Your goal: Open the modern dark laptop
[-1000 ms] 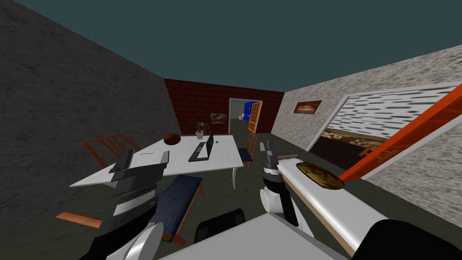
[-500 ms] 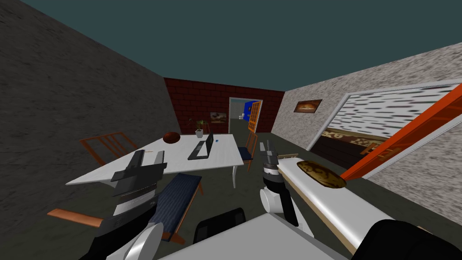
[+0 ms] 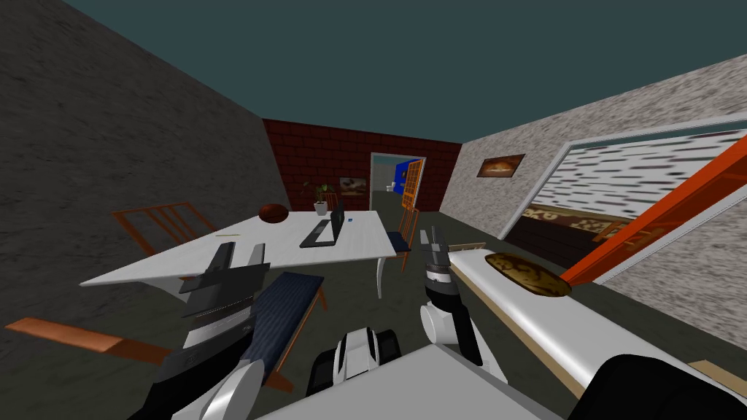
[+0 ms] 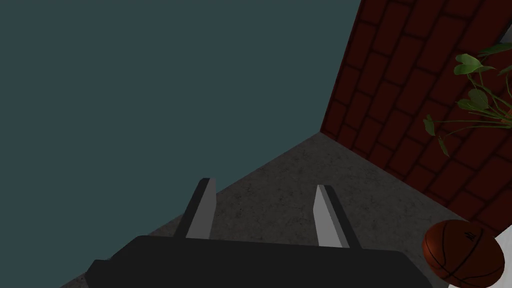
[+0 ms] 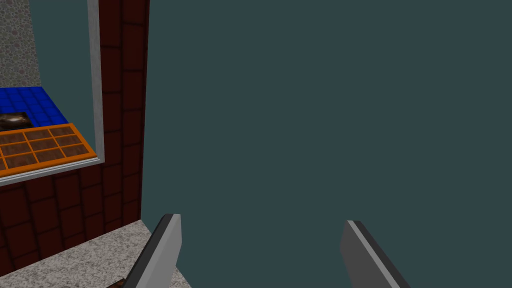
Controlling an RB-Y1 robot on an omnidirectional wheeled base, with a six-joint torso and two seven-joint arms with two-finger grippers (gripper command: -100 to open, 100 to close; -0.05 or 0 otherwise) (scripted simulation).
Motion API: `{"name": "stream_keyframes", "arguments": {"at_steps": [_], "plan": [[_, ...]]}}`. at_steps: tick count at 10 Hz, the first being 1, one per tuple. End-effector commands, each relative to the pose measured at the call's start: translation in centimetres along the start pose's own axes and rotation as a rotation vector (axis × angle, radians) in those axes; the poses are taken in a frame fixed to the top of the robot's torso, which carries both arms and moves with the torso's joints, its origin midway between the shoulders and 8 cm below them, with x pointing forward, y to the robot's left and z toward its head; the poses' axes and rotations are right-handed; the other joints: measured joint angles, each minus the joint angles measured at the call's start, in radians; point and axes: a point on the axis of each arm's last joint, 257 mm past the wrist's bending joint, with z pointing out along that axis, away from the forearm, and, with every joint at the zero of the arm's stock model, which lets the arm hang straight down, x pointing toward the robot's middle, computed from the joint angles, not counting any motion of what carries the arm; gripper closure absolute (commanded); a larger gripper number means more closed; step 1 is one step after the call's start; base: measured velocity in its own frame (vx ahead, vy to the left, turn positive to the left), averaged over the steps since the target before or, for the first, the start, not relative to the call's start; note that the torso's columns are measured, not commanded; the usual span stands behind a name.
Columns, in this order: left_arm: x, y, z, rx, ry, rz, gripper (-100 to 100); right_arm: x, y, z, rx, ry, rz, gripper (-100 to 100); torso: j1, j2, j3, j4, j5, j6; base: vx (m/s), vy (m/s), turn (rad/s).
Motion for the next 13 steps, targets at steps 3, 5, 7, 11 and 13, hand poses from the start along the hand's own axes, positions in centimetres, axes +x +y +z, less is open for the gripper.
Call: {"name": "stream_keyframes", "arguments": {"at_steps": [3, 5, 7, 11, 13], "plan": [[0.8, 2.3, -0.3, -0.071, 0.082, 0.003, -100, 0.0, 0.0, 0.0, 0.001, 0.0, 0.0, 0, 0.0, 0.045, -0.094, 0.045, 0.0, 0.0, 0.026, -0.017, -0.012], [0.9, 5.0, -0.6, -0.141, 0.106, -0.014, -100, 0.0, 0.0, 0.0, 0.001, 0.0, 0.0, 0, 0.0, 0.046, -0.094, 0.047, 0.0, 0.0, 0.054, -0.032, -0.023], [0.7, 6.9, -0.9, -0.19, 0.108, -0.033, -100, 0.0, 0.0, 0.0, 0.001, 0.0, 0.0, 0, 0.0, 0.045, -0.095, 0.046, 0.0, 0.0, 0.077, -0.024, -0.019], [0.0, 12.3, -2.1, -0.329, 0.083, -0.099, -100, 0.0, 0.0, 0.0, 0.001, 0.0, 0.0, 0, 0.001, 0.048, -0.093, 0.047, 0.0, 0.0, 0.082, -0.009, -0.025], [-0.2, 14.6, -2.7, -0.388, 0.07, -0.129, -100, 0.0, 0.0, 0.0, 0.001, 0.0, 0.0, 0, 0.0, 0.046, -0.094, 0.047, 0.0, 0.0, 0.09, -0.003, -0.022]]}}
